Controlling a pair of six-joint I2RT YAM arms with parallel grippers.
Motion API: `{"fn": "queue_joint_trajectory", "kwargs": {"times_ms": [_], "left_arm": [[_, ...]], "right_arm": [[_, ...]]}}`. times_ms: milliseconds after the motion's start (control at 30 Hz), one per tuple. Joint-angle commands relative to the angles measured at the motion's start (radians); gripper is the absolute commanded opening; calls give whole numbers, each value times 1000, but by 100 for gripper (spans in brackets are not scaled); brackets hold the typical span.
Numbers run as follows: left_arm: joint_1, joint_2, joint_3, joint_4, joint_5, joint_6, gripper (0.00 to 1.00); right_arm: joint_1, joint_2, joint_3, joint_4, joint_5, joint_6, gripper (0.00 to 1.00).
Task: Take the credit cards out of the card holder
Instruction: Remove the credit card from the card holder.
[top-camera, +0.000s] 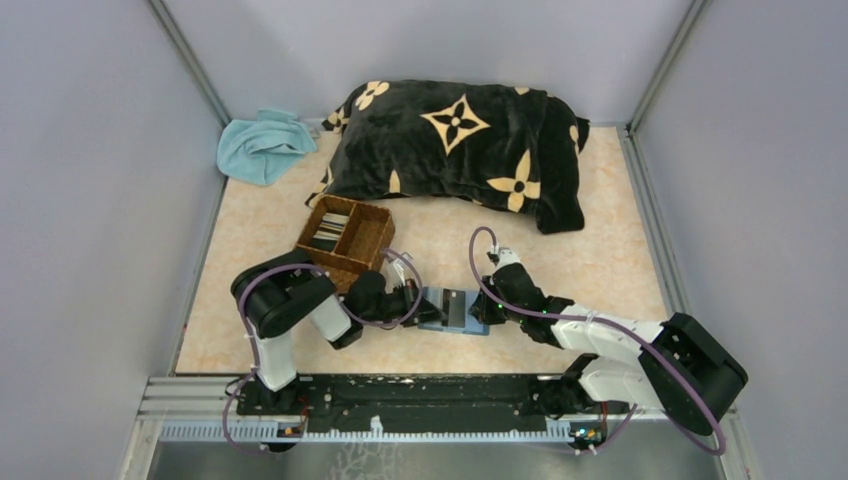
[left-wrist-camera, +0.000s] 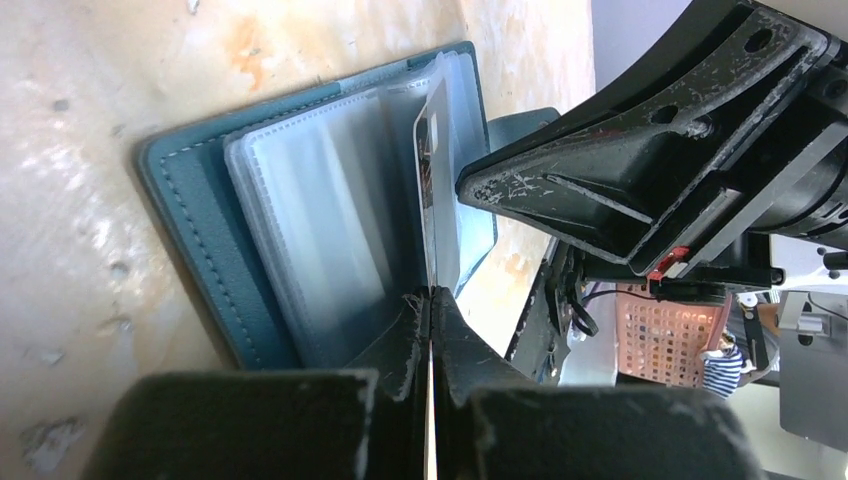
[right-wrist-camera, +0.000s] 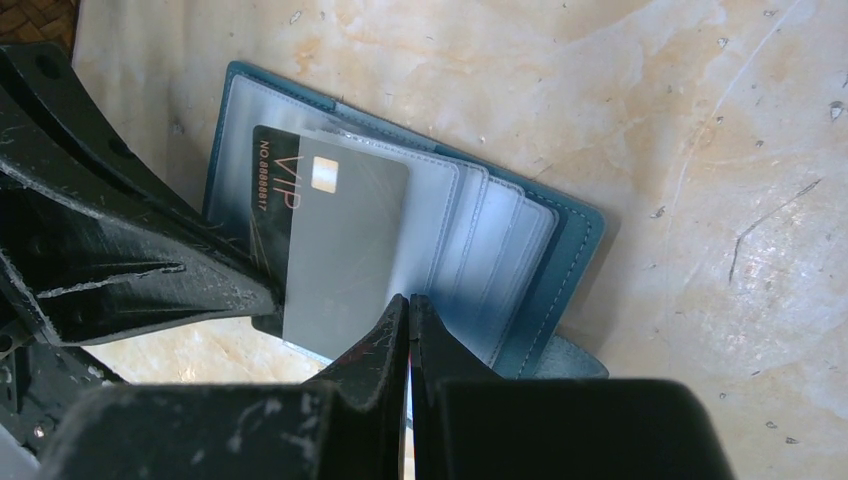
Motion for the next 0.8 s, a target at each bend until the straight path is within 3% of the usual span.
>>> {"fn": "queue_joint_trajectory", "kwargs": {"times_ms": [0,267,467,767], "left_arm": [[25,-34,-61,8,0,34,0],[82,-157,-121,-73,-6,89,0],[86,-341,-95,-291,-47,171,0],[90,-743,-33,-653,-150,249,0]], "right_arm": [[-5,19,-18,-58,13,-6,0],[-5,24,-13,-62,20,-7,0],[-5,0,-11,-57,3,-15,0],[-5,-345,-77,141,-163,-33,0]]}}
